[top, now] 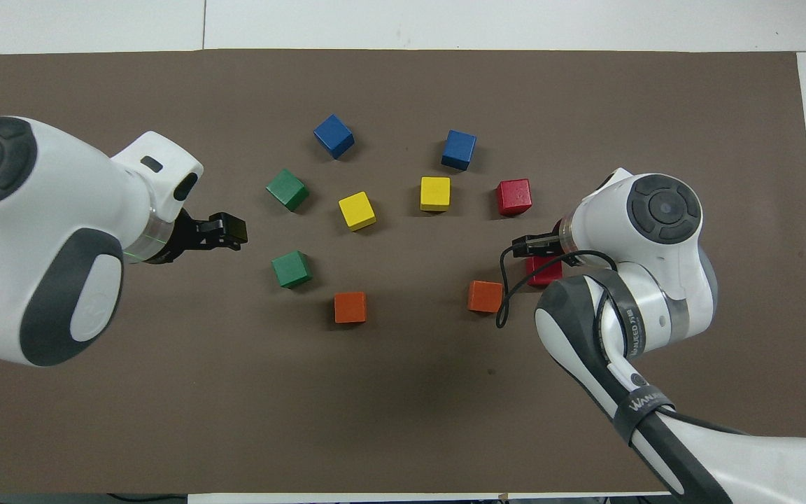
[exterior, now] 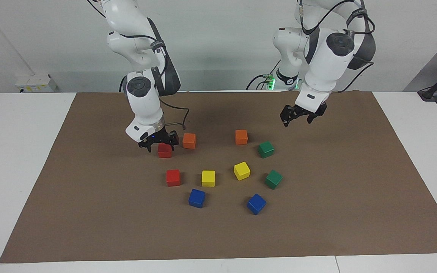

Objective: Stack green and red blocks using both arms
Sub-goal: 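Lower the right gripper onto the red block while the left gripper reaches the green block, then close the left gripper on the green block while the right gripper grips red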

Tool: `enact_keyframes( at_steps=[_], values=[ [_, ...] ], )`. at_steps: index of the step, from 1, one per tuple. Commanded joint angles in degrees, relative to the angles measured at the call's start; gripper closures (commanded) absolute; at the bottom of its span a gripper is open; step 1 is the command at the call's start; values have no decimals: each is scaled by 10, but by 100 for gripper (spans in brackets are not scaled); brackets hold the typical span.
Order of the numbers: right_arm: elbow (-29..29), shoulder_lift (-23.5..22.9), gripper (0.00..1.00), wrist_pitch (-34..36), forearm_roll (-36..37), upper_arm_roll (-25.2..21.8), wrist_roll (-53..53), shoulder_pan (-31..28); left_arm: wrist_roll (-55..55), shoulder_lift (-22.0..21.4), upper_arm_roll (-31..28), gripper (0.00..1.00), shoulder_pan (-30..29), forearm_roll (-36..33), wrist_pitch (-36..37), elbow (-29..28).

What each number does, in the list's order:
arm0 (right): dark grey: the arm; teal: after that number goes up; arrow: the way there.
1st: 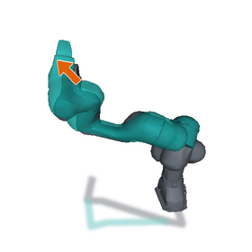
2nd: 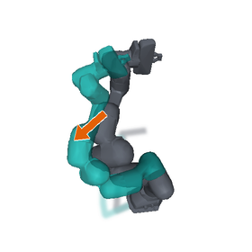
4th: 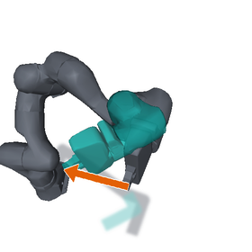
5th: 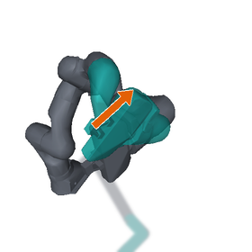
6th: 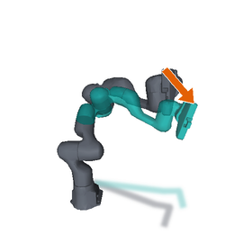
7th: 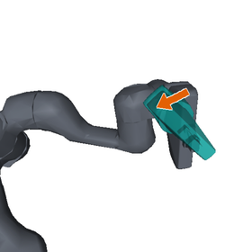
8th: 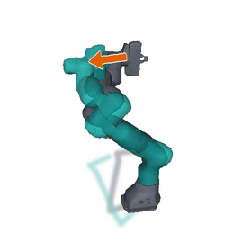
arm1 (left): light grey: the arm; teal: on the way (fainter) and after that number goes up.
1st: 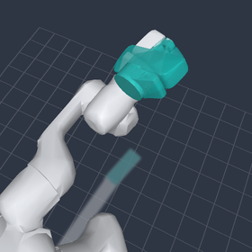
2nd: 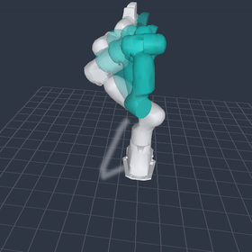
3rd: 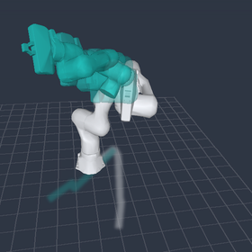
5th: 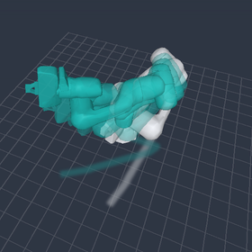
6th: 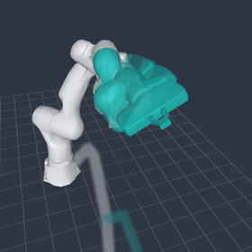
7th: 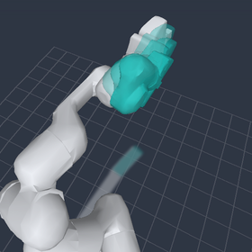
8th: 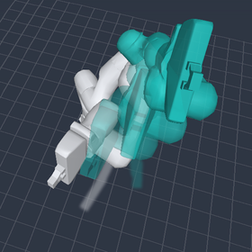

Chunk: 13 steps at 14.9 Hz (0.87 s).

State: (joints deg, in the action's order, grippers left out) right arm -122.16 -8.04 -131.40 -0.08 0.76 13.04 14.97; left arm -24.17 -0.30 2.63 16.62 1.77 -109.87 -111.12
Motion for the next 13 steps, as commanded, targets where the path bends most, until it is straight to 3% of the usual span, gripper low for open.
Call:
enact_keyframes(
  at_steps=[1, 8, 12, 13],
  values=[
    [-40, 23, 0, -19, -6, -1, 3, 1, -34, 20, -9, 0, 13, -5, -62, -29],
    [-83, 21, 0, -67, -6, -1, 5, 0, -100, 85, -10, 0, 45, -5, -173, -45],
    [-77, 16, 0, -78, -6, -1, 5, 0, -176, 94, -10, 0, 57, -5, -168, -52],
    [-76, 15, 9, -78, -6, -1, 7, 0, -181, 94, -10, 0, 60, -5, -173, -59]
  ],
)
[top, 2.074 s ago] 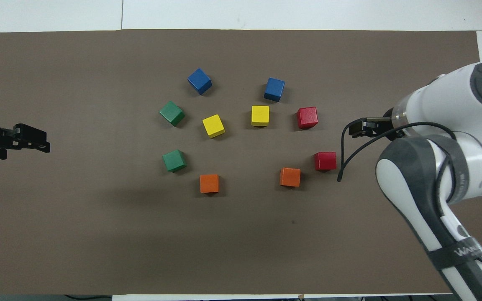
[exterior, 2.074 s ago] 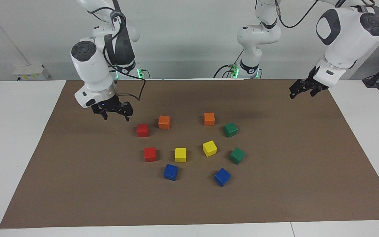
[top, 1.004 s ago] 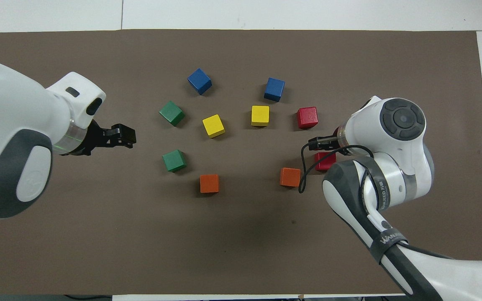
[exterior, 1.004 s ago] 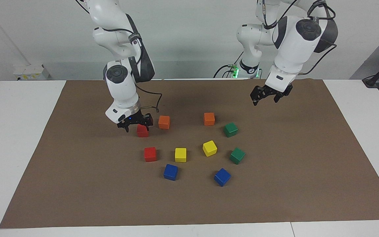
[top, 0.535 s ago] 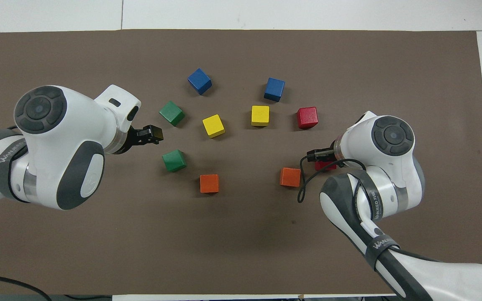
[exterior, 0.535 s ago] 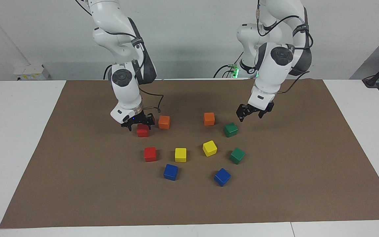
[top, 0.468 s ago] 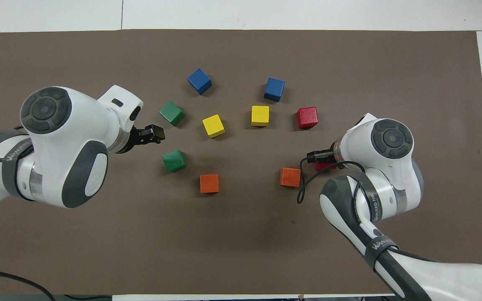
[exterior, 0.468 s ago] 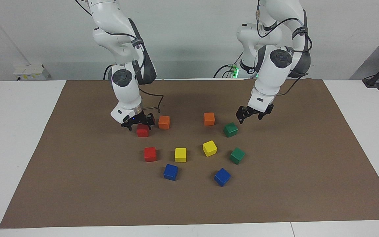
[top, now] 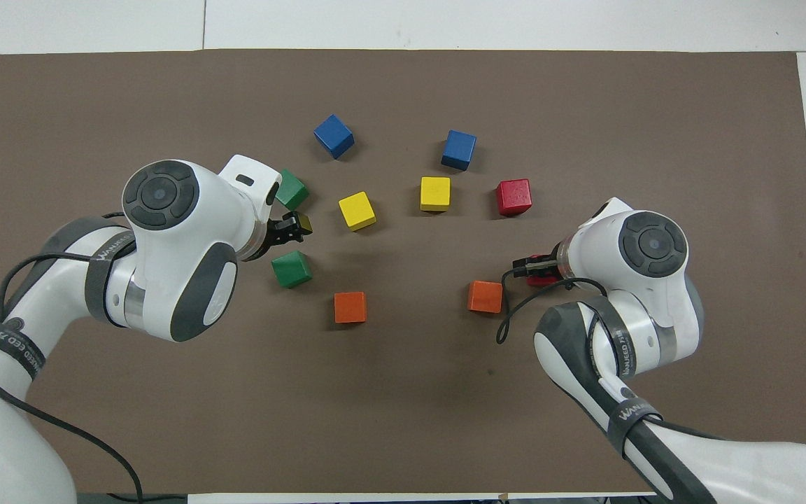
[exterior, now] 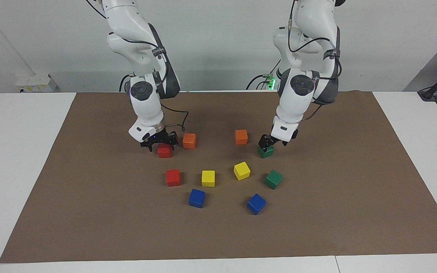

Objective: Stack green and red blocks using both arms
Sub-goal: 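Close the left gripper on the green block while the right gripper grips red, then carry the green block outward with the left gripper while the right gripper carries red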

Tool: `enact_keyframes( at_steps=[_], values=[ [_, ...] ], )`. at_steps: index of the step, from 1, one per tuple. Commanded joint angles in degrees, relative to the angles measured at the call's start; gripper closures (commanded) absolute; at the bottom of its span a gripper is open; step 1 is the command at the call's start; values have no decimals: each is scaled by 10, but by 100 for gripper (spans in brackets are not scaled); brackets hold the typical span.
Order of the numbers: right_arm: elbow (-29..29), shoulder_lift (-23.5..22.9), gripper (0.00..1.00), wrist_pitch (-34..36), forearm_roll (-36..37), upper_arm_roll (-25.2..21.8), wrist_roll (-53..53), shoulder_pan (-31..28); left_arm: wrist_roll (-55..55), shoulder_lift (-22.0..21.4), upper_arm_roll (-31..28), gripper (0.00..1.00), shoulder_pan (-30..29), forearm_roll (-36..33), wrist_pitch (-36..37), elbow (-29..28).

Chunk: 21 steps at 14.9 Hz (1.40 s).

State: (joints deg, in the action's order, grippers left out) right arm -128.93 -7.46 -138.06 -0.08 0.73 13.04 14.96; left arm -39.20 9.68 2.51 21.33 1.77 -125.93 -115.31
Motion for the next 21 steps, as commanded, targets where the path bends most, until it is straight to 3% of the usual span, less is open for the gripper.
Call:
enact_keyframes(
  at_steps=[1, 2, 3, 4, 5, 7, 8, 10, 15, 21],
  values=[
    [-8, 10, 29, -11, -7, -1, 12, -1, -32, -5, -9, 0, 13, -6, -15, -25],
    [-8, 10, 61, -8, -7, -1, 18, -1, -32, -5, -9, 0, 13, -5, -23, -33],
    [-8, 10, 79, -6, -7, 0, 18, -1, -32, -5, -8, 0, 13, -6, -39, -43],
    [-8, 10, 95, -4, -7, -1, 18, -1, -32, -4, -8, 0, 14, -6, -56, -53],
    [-7, 10, 100, -1, -6, -1, 13, 0, -32, 3, -9, 0, 20, -6, -66, -55],
    [18, 14, 100, 32, -5, -1, 10, -1, -31, 17, -9, 0, 27, -7, -77, -54],
    [57, 15, 100, 89, -3, -3, -6, -11, -32, 24, -9, 0, 34, -7, -85, -54],
    [106, 19, 100, 161, -3, -7, -89, -64, -32, 31, -10, 0, 37, -7, -87, -54],
    [106, 24, 100, 162, -4, -7, -205, -192, -25, 32, -10, 0, 32, -8, -86, -54],
    [83, -1, 100, 99, -4, -7, -242, -228, -12, 32, -10, 0, 30, -9, -85, -56]
  ],
)
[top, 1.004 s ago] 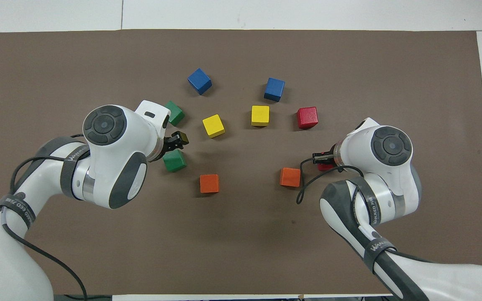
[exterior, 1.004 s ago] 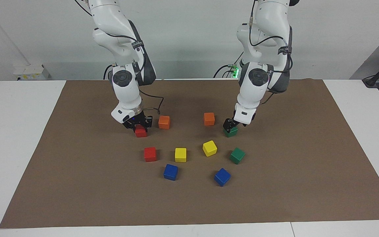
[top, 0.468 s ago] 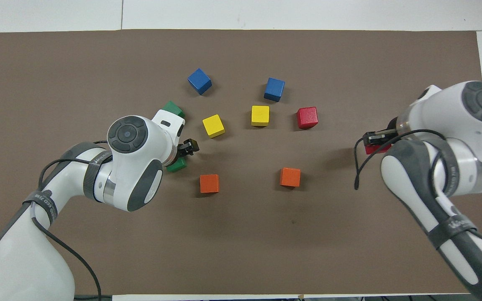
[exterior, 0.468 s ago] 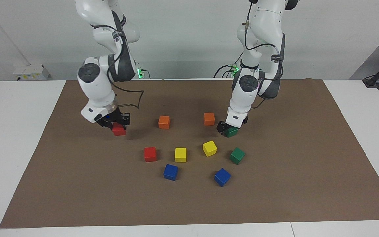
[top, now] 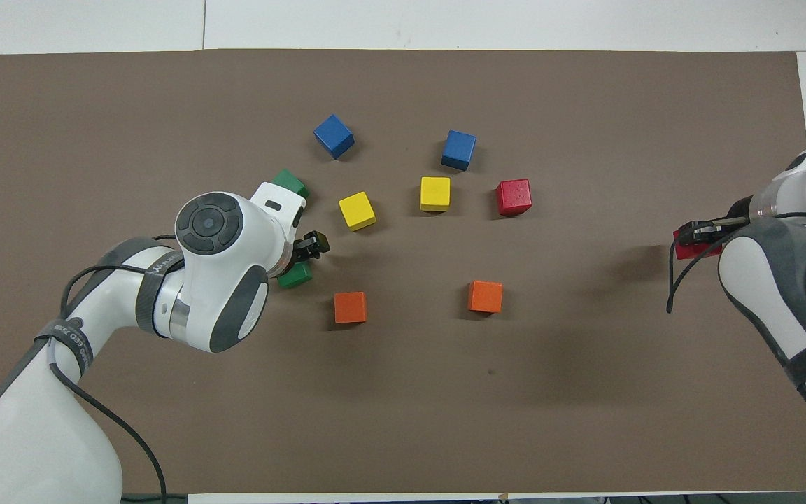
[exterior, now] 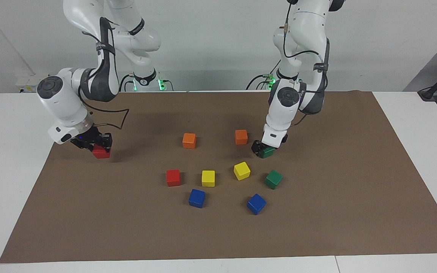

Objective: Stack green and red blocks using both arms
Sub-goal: 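Carry the green block outward with the left gripper while the right gripper carries red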

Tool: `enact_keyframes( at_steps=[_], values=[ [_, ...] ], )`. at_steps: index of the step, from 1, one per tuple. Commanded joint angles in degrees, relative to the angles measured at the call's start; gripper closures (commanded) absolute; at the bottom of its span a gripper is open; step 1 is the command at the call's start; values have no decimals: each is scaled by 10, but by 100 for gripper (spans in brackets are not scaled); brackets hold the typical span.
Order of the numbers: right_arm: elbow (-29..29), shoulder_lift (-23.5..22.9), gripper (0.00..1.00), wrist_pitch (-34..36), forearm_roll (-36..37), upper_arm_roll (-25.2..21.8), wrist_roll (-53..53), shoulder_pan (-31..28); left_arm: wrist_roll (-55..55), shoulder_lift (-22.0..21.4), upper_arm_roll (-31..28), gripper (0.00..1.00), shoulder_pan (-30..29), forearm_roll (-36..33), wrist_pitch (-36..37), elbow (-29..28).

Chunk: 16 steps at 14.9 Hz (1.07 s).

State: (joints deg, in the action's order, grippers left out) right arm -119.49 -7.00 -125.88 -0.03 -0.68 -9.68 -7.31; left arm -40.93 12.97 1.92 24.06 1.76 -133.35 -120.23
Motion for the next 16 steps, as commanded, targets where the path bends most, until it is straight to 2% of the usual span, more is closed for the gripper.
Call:
enact_keyframes(
  at_steps=[1, 2, 3, 4, 5, 6, 9, 12, 16],
  values=[
    [-11, -12, 100, -34, -5, 7, -19, -5, 5, -1, -4, 0, 3, -9, -11, -11],
    [-12, -19, 100, -51, -5, 7, -21, -6, 5, -2, -4, 4, 3, -9, -13, -12],
    [-12, -28, 100, -59, -5, 7, -21, -6, 5, -2, -4, 27, 3, -9, -9, -13],
    [-12, -33, 100, -70, -5, 7, -24, -7, 5, -2, -4, 65, 4, -9, -3, -12],
    [-12, -36, 100, -76, -5, 7, -28, -8, 7, -6, -4, 91, 2, -9, 9, -7],
    [-12, -37, 100, -79, -4, 7, -32, -10, 8, -11, -6, 100, 1, -9, 25, -4],
    [-13, -37, 100, -82, -5, 7, -33, -11, 62, -46, -8, 100, -24, -11, 87, 9],
    [-15, -37, 100, -82, -5, 7, -28, -10, 206, -49, -8, 100, -92, -11, 150, 50],
    [-15, -50, 100, -97, -5, 7, -31, -11, 432, -45, -7, 100, -200, -11, 138, 55]
  ],
)
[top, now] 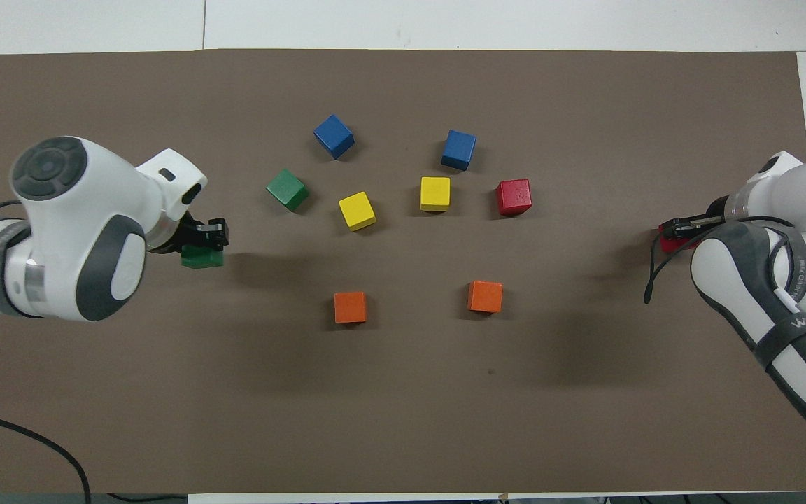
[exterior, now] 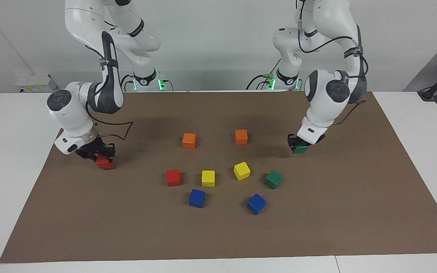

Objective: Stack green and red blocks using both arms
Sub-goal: 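Carry the green block outward with the left gripper while the right gripper carries red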

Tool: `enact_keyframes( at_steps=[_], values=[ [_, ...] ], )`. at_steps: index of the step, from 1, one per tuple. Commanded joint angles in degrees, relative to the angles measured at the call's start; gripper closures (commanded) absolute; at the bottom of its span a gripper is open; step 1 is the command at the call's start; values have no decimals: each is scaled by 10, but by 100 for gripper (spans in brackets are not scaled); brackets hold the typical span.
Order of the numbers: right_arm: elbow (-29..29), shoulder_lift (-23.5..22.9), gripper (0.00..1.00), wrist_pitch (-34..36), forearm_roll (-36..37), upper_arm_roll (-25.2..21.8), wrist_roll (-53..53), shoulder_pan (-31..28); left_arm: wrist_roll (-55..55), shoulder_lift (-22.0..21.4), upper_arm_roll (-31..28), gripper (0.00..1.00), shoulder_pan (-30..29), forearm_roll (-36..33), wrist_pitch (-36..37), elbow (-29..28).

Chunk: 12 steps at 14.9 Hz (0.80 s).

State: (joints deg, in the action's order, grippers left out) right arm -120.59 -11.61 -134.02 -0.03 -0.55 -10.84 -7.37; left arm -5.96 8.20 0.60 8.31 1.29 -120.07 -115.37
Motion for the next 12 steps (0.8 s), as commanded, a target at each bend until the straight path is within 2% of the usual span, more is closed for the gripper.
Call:
enact_keyframes(
  at_steps=[1, 4, 5, 6, 7, 8, 9, 12],
  values=[
    [-4, -4, 100, -15, -5, 5, -19, -11, 106, 6, 5, 100, -57, -7, -8, 8],
    [-4, -4, 100, -15, -5, 5, -18, -11, 127, 9, 6, 100, -100, -7, -45, 8],
    [-4, -4, 94, -15, -5, 5, -16, -11, 128, 9, 6, 100, -112, -7, -49, 3],
    [-5, -3, 77, -14, -5, 5, -15, -11, 129, 9, 6, 100, -122, -7, -53, -1],
    [-5, -4, 48, -14, -5, 5, -15, -11, 130, 9, 6, 100, -126, -7, -62, -9],
    [-5, -4, 28, -12, -6, 5, -14, -11, 129, 9, 6, 100, -126, -7, -70, -13],
    [-5, -3, 26, -10, -6, 5, -14, -11, 127, 11, 6, 100, -127, -7, -72, -20],
    [-5, -3, 7, -8, -6, 6, -15, -16, 124, 13, 6, 100, -126, -7, -95, -45]
  ],
)
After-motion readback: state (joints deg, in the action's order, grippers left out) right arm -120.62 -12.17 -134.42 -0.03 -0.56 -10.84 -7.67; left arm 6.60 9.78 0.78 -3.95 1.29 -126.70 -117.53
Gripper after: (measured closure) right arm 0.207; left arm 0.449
